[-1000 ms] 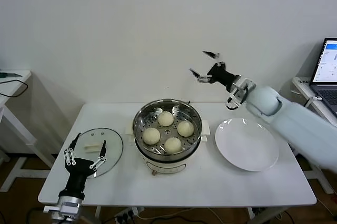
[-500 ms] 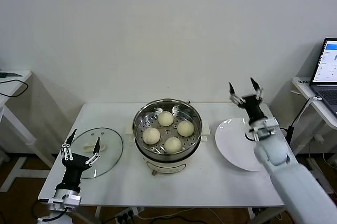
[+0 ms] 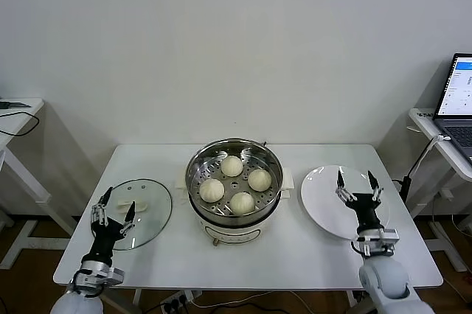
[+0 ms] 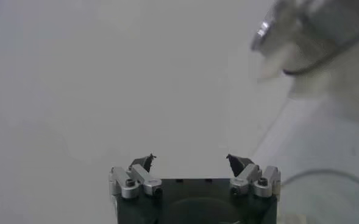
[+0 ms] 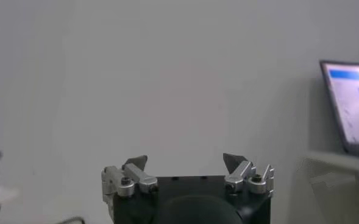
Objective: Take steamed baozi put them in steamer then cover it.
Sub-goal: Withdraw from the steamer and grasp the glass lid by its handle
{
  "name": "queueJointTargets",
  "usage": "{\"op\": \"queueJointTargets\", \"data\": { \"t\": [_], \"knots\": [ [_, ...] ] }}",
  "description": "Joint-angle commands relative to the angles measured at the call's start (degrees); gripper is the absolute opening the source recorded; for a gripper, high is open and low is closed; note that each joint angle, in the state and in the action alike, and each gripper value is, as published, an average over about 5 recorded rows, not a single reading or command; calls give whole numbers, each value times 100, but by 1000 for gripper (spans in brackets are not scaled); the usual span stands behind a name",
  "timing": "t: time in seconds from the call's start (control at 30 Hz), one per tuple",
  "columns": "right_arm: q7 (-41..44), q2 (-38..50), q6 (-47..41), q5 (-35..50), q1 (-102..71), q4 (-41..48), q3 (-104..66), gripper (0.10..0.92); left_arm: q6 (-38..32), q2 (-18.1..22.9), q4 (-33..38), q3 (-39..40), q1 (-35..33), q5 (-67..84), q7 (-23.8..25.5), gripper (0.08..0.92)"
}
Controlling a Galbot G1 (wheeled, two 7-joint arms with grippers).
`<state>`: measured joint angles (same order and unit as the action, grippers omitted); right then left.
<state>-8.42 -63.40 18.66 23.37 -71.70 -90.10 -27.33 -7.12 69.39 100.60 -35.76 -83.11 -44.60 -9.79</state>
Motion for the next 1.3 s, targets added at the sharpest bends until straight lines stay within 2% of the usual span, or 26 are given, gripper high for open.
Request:
{"op": "queueJointTargets", "data": {
  "t": [0.03, 0.27, 0.5, 0.8, 1.3],
  "knots": [
    [-16, -364, 16, -191, -656, -112, -381, 823, 23, -38, -1490, 227, 720, -2157, -308, 823],
    [-5, -480, -28, -323, -608, -101, -329, 823, 28, 69, -2090, 183, 1119, -2968, -704, 823],
    [2, -561, -62, -408, -517, -64, -252, 823, 112, 38, -2391, 185, 1287, -3103, -758, 823],
    [10, -609, -60, -468, -460, -18, -202, 823, 121, 79, -2557, 195, 1439, -3064, -812, 823],
    [58, -702, -5, -574, -435, 81, -167, 823, 263, 134, -2328, 310, 1550, -2823, -797, 823]
  ]
}}
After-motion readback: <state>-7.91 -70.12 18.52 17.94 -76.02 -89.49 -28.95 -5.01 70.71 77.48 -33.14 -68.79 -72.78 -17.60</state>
